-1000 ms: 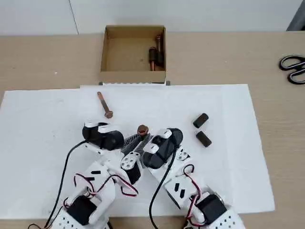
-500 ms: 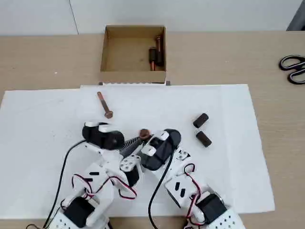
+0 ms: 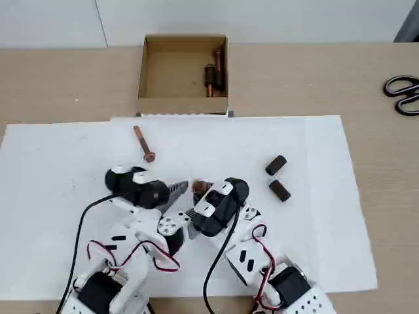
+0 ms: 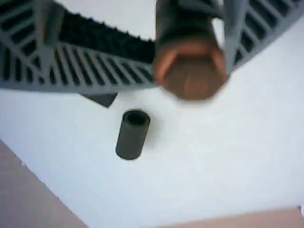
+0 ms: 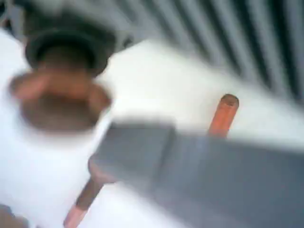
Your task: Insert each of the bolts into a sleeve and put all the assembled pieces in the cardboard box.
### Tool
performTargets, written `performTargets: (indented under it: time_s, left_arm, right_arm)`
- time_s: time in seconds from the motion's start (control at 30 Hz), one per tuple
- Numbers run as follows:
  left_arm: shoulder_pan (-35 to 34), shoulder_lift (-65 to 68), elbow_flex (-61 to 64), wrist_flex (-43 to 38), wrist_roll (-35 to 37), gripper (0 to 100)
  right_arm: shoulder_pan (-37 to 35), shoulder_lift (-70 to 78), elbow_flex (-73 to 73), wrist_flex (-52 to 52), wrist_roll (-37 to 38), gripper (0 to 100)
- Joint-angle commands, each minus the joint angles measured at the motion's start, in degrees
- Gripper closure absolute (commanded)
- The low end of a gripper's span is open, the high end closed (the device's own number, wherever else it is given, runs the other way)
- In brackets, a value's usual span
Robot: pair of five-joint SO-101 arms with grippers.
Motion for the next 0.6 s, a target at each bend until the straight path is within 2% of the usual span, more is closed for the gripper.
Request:
performTargets:
  time_s: [0.0,0.2,0.27,0.4,0.57]
  left_arm:
    - [-1.05,-0.44,-3.65,0.09,-2.02,77]
    - [-2.37,-0.53,-7.87,-0.26,-2.29,78]
    - [-5.27,-0.53,-8.57,-0.35,-2.81,82]
    - [-13.36,-0.53,-8.4,-1.05,-9.93,100]
    - [-22.95,-0.53,-2.15,-4.04,-14.24,99]
  right_arm:
    - [0.31,-0.84,-0.7,-1.8,0.35,99.5]
    - [0.57,-0.84,-0.7,-1.8,0.35,99.5]
    - [0.66,-0.84,-0.88,-1.89,0.35,99.5]
    - [1.8,-0.84,-0.79,-5.58,2.11,99.5]
    - [5.93,-0.84,-0.7,-10.68,5.89,99.5]
